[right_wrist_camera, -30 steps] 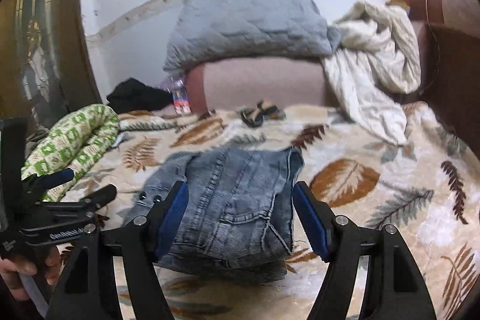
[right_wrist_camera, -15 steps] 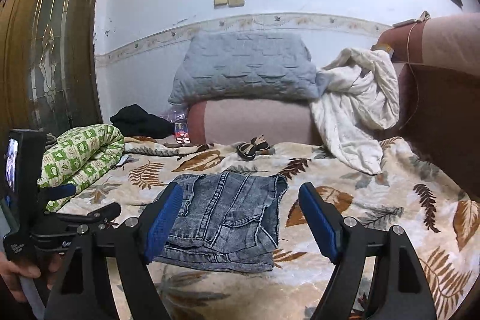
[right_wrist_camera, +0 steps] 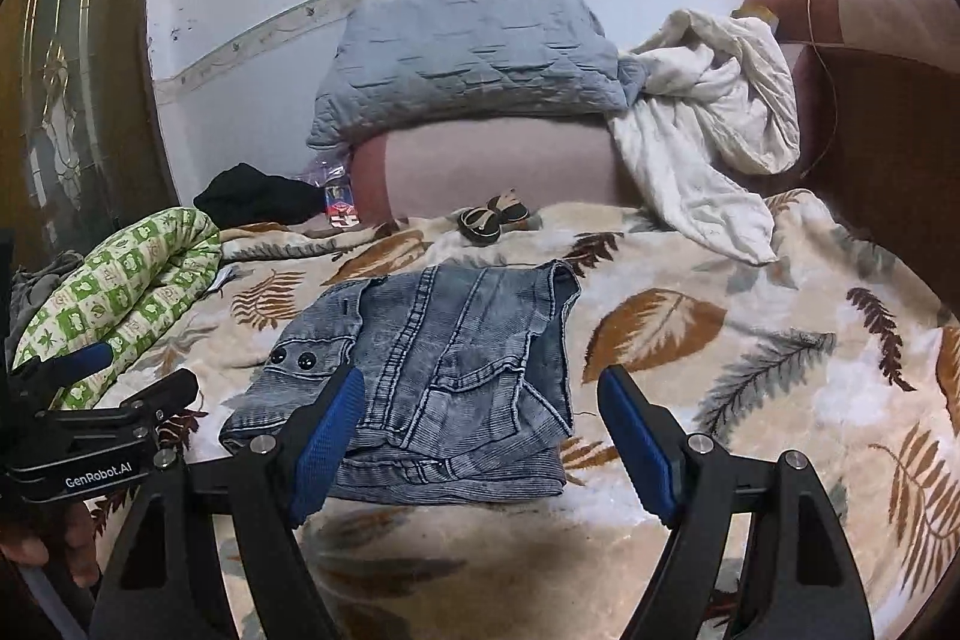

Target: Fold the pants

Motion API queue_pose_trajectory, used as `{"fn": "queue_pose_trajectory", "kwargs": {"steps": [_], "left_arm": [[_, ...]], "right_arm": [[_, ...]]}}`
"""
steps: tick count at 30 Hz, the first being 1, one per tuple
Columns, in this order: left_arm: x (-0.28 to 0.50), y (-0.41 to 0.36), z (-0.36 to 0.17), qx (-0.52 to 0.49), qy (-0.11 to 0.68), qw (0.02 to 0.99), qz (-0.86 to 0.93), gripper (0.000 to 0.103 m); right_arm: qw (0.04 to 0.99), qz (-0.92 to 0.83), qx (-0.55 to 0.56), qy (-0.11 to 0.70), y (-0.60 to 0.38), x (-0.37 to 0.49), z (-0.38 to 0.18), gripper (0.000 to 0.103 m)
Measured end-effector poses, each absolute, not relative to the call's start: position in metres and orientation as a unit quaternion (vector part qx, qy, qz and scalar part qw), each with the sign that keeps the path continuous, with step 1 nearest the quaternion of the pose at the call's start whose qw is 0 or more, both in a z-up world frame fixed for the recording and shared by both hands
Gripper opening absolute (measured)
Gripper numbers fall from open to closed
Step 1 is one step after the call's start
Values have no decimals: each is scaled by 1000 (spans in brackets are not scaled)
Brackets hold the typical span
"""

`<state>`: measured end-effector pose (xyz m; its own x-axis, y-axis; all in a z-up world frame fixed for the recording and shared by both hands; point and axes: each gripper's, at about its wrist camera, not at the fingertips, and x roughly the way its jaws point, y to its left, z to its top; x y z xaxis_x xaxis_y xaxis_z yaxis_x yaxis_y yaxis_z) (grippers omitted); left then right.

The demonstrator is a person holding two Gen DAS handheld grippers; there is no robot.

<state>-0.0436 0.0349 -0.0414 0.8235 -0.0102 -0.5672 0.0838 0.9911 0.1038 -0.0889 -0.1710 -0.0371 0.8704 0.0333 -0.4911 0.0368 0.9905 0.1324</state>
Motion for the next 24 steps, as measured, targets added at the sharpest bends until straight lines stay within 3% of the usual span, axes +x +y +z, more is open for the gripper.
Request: {"fn": "queue_pose_trajectory", "kwargs": {"steps": [24], "left_arm": [[-26,23,-67,94,340,936,-6,103]], "right_arm": [[948,16,145,283,-196,-78,-45,81]]}}
